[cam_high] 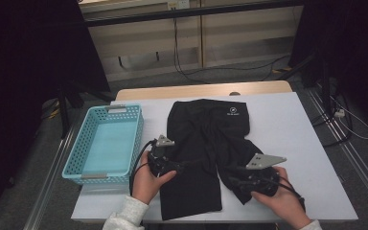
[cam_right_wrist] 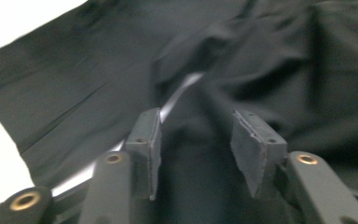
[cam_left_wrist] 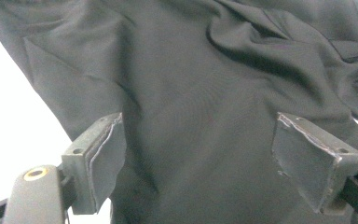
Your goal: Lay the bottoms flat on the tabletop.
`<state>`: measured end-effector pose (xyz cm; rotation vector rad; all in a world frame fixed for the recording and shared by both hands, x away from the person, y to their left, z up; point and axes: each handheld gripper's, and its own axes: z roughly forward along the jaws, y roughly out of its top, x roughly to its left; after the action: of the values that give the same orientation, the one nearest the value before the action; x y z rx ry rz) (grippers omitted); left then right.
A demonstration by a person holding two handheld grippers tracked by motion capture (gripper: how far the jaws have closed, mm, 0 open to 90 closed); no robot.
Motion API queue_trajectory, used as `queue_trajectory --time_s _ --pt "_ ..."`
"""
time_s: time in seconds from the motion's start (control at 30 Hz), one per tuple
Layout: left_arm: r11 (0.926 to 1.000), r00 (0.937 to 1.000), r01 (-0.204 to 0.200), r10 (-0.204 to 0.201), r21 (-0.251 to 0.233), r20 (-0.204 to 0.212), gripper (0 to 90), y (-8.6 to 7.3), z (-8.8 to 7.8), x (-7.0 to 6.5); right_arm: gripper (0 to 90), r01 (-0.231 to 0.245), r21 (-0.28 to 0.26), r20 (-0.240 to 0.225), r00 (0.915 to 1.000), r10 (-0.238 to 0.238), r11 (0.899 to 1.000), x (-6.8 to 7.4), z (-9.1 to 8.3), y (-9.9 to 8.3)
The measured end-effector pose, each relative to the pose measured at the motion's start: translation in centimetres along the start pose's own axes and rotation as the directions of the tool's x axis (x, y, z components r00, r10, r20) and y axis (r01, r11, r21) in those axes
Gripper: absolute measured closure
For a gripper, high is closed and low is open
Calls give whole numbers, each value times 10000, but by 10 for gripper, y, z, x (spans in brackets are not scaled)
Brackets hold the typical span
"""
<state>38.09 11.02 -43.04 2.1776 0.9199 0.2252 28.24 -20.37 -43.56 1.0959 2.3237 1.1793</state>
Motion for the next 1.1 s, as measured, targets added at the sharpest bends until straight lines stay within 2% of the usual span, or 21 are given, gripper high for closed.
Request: queue_trajectory --time_s 0.13,0.2,0.27,0.43,0.57,0.6,0.67,0.7,0.73,0.77,0.8,0.87,0.93,0.97,1.03,1.1 --pt "10000 10000 -87 87 18 35 181 1 0 -1 511 -401 -357 718 9965 425 9986 -21 -14 -1" --pt "9999 9999 -91 91 60 66 181 1 0 -2 503 -636 -380 1207 9904 678 9972 -32 -18 -4" --pt "10000 10000 -61 61 -40 72 181 1 0 -3 504 -844 -346 1465 9852 886 9958 -42 -21 -9" --pt "9999 9998 -128 129 -36 126 181 2 1 -4 530 -1464 88 2252 9641 1407 9892 -63 -21 -25" --pt "9999 9998 -159 159 -6 112 181 2 1 -4 558 -1693 516 2637 9529 1501 9842 -71 -20 -33" --pt "9999 9998 -170 170 -2 108 181 2 1 -4 594 -1757 607 2634 9523 1540 9826 -72 -18 -35" --pt "9998 9998 -180 180 -19 109 181 2 1 -5 670 -1843 750 2432 9565 1612 9800 -73 -15 -39" --pt "9998 9998 -184 184 -35 109 181 2 1 -5 698 -1827 613 2425 9564 1629 9813 -73 -14 -40" --pt "9998 9997 -202 203 -56 107 181 2 1 -5 757 -1847 659 2363 9577 1645 9806 -74 -14 -39" --pt "9998 9998 -182 183 -64 118 181 2 2 -6 873 -1955 716 2108 9614 1767 9781 -75 -15 -38" --pt "9998 9997 -204 204 -47 111 182 2 1 -5 888 -2044 714 1905 9636 1878 9763 -76 -15 -38" --pt "9998 9997 -213 213 -68 122 183 3 1 -6 895 -2068 639 1807 9645 1925 9763 -77 -15 -39" --pt "9997 9997 -191 193 -158 163 183 3 1 -7 897 -2179 318 1883 9598 2083 9755 -82 -19 -37" --pt "9997 9996 -211 213 -144 177 184 3 2 -7 898 -2214 -13 2045 9545 2170 9752 -85 -23 -36" --pt "9997 9994 -174 178 -148 282 185 3 3 -9 898 -2548 -464 2144 9419 2587 9659 -95 -30 -34" --pt "9997 9992 -223 226 -116 324 185 3 4 -10 897 -2693 -492 2333 9332 2732 9618 -103 -30 -37"
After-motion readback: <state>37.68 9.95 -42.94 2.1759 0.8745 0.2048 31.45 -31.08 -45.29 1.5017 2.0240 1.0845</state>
